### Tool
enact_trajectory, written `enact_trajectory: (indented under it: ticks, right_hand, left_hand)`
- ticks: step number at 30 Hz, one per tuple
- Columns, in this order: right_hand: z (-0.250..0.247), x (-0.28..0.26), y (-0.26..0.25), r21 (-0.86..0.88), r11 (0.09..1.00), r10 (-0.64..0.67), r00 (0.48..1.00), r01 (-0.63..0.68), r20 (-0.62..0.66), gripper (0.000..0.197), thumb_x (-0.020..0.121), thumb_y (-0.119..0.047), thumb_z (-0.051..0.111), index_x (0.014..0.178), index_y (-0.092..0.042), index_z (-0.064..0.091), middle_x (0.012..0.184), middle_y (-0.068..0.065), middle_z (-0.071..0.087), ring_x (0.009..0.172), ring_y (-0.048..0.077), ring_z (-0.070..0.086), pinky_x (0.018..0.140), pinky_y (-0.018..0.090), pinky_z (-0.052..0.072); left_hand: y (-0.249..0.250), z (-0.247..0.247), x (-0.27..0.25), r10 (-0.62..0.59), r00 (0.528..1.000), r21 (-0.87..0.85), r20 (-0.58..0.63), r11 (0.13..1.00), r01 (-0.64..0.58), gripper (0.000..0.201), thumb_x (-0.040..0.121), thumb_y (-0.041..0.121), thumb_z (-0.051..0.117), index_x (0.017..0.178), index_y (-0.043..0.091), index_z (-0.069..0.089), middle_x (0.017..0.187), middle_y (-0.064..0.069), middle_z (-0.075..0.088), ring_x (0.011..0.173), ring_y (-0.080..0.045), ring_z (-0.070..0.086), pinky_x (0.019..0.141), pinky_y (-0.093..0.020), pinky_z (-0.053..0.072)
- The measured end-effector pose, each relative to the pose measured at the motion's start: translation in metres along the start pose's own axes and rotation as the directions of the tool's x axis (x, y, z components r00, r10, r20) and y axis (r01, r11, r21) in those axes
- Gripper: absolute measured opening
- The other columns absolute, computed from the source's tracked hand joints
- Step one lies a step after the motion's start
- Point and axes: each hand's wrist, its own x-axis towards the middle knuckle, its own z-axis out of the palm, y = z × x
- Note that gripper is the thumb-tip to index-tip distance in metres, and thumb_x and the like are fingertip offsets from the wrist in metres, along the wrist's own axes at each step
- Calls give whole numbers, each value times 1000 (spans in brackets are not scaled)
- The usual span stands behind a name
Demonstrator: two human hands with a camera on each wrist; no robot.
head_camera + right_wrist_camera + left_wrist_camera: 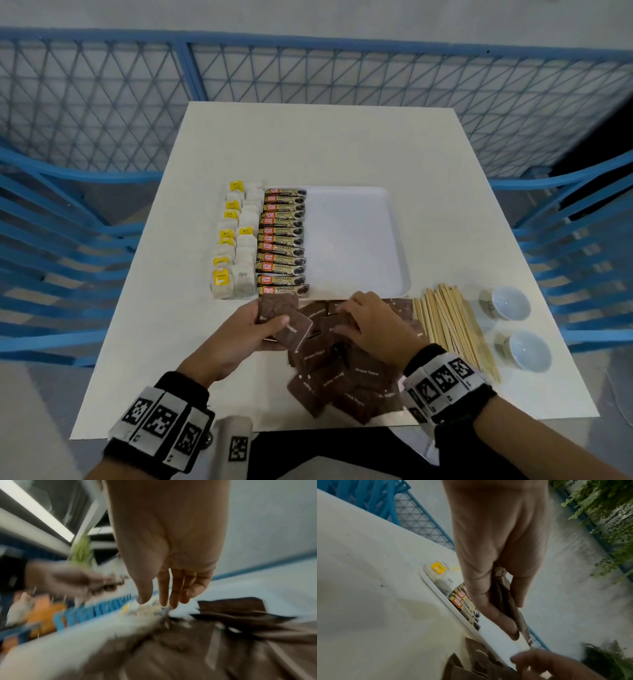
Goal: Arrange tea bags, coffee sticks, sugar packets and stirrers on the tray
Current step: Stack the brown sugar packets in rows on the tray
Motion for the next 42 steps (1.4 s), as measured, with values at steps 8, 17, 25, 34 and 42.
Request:
enact_trajectory:
  ticks: [8,17,25,34,42]
  right_hand:
    - [9,1,-12,-49,994,98,995,-98,-16,25,90,-27,55,112,-15,53,114,2,56,107,19,48,93,28,38]
    - [-16,-1,-40,718,690,92,995,-98,47,16,78,-18,74,91,-24,66,88,-3,69,84,10,65,79,20,52]
    - [-11,6,-44,671,741,-22,1000,3,20,36,84,-16,68,119,-14,60,109,5,58,78,8,62,74,14,50]
    - [32,8,-30,-376,831,-258,883,410,392,101,65,-57,72,140,-5,30,138,13,32,123,31,31,104,45,28]
    - [34,16,-29,-329,844,-300,881,424,366,65,83,-46,61,128,-6,39,129,12,44,116,28,38,99,41,29]
  left_hand:
    - [-14,-17,-9,-84,996,23,39,996,83,23,94,12,51,116,14,57,98,-8,70,79,-16,69,67,-27,56]
    - [-8,1,-4,-19,997,-40,68,999,22,29,89,21,56,118,19,54,110,-2,69,97,-20,69,77,-31,57]
    - [-8,6,-2,26,999,-54,34,998,-24,34,86,8,64,118,15,56,108,-9,70,93,-22,70,77,-29,57]
    - [-17,-16,-15,1,971,-112,-237,993,-28,30,91,3,54,119,13,53,107,-8,68,85,-20,69,66,-21,57]
    - [-29,-11,-23,-22,966,-111,-259,994,-7,29,90,4,55,117,14,54,111,-12,66,95,-25,66,70,-23,58]
